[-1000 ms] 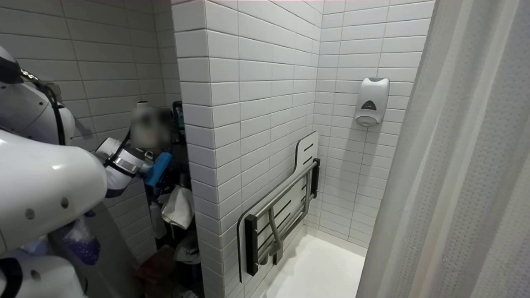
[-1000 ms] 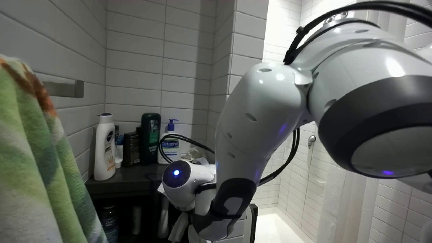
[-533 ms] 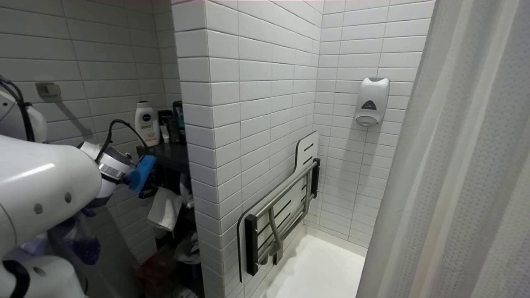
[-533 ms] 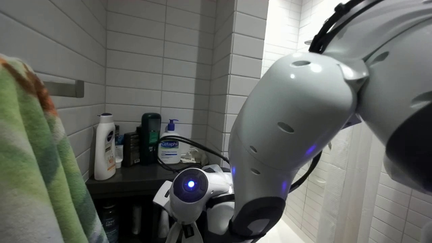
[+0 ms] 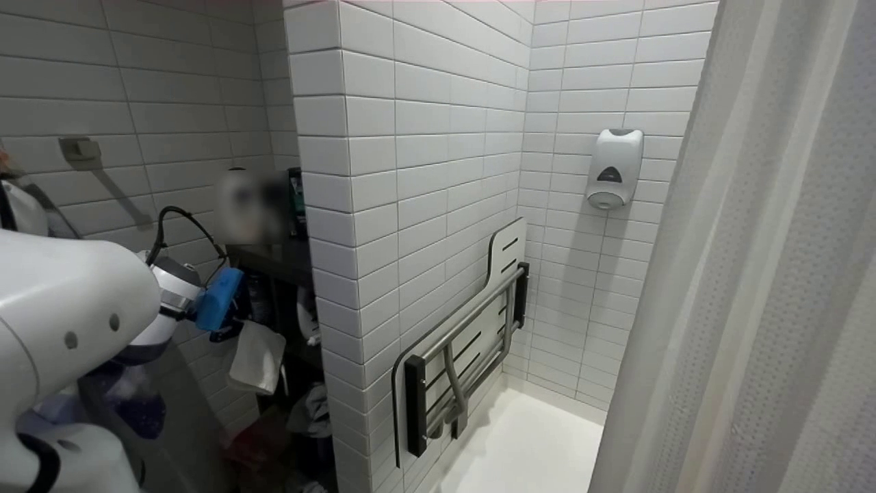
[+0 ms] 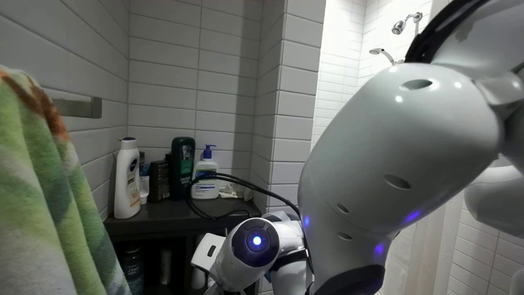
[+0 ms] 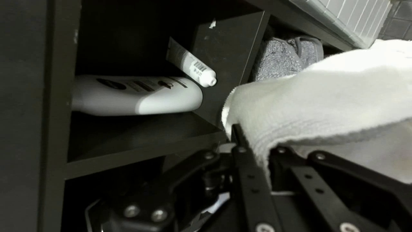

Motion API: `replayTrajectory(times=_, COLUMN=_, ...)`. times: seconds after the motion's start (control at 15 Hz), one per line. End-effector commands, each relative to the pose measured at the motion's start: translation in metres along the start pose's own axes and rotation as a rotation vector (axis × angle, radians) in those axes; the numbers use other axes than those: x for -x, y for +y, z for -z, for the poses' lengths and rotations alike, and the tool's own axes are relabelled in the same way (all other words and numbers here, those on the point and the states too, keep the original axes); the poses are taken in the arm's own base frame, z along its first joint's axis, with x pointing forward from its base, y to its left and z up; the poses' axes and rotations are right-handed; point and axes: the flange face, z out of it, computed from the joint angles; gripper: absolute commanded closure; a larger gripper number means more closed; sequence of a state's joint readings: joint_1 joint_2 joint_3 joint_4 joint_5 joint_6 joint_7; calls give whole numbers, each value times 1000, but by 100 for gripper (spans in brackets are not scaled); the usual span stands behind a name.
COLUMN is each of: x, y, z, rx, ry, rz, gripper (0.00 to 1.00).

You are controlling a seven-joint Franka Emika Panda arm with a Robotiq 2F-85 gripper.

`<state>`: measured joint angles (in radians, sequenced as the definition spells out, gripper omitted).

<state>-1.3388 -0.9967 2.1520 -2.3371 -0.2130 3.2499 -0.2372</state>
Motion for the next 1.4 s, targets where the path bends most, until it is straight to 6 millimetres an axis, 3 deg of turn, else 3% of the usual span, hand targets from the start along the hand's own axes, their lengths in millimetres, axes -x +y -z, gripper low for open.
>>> replayTrajectory(times=0.0, x=-8, y=0, z=17, rx=81, ry=48, rz=34, gripper=98)
replayTrajectory(times=0.27, x=-34, y=13, z=33, rx=102, ry=48, rz=-7, gripper=98)
replayTrajectory(times=0.47, x=-53, y=17, z=32, rx=66, ry=5, rz=-15, gripper=98)
replayTrajectory(times=0.93, x=-86, y=22, z=8, rx=0, ry=-135, rz=-17, gripper=98)
replayTrajectory(times=1.33, x=-97, y=45, z=-27, rx=-19, ry=-274, rz=-63, gripper=98)
